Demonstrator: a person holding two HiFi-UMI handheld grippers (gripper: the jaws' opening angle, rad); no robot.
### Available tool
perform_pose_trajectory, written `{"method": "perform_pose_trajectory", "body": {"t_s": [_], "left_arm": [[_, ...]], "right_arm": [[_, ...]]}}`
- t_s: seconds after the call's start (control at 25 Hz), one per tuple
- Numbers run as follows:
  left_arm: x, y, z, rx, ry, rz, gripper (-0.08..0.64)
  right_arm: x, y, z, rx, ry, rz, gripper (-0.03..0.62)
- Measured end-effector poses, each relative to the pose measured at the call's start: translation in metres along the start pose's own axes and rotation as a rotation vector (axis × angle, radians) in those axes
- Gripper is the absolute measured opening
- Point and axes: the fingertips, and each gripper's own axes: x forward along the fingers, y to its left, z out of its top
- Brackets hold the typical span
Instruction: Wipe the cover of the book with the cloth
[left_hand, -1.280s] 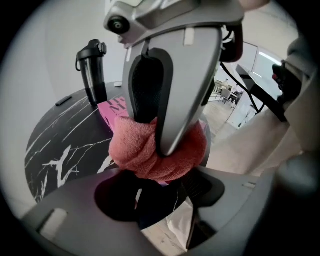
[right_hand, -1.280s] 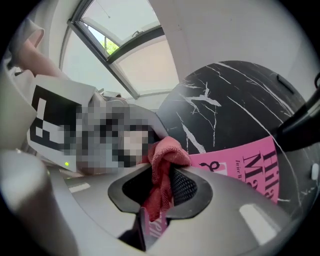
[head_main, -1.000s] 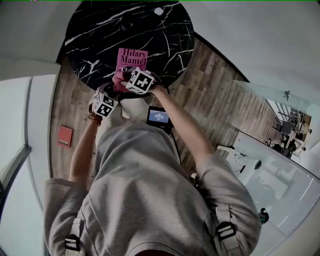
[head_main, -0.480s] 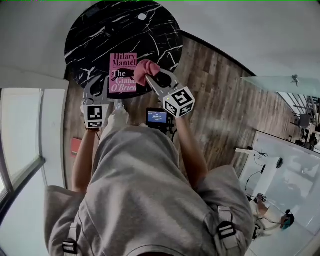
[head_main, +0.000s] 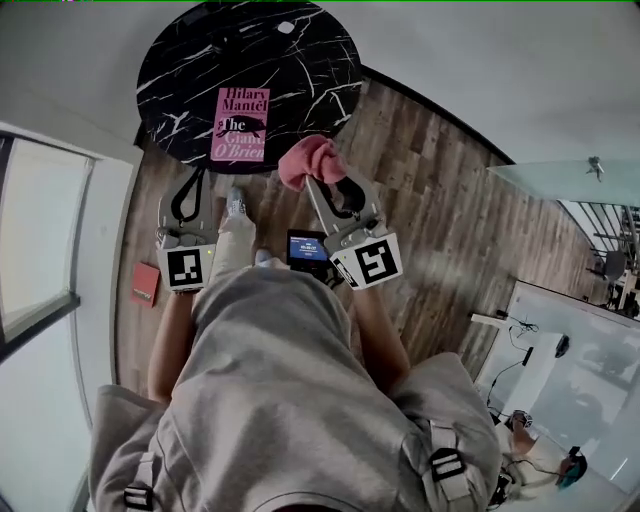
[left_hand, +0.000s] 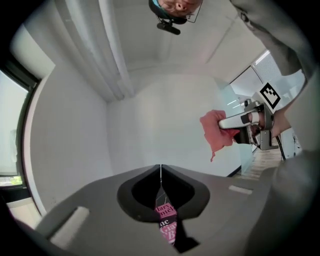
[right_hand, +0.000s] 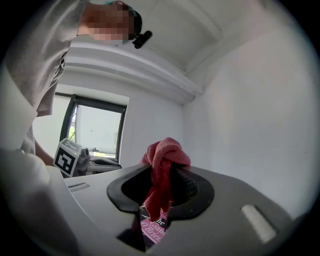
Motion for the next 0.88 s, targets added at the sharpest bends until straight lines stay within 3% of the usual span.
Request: {"method": "perform_pose_trajectory", "body": {"t_s": [0.28, 0.48, 0.64, 0.88], "left_arm": [[-0.069, -0.041, 0.03, 0.026, -0.013, 0.05, 0.006], [-0.094, -0.063, 0.035, 0.051, -0.022, 0.009, 0.006], [-0.09, -0.079, 0.038, 0.066, -0.05, -0.045, 0.006], [-0.084, -0.094, 0.046, 0.078, -0.076, -0.087, 0.006]], "right_arm": [[-0.066, 0.039, 0.026, -0.044, -0.079, 0.024, 0.115], [-0.084, 0.051, 0.014, -0.039, -0.063, 0.03, 0.115], [-0.091, 0.046, 0.001, -0.023, -0.047, -0.023, 0.114], [-0.099, 0.041, 0.011, -0.043, -0.063, -0.06, 0.114]]}}
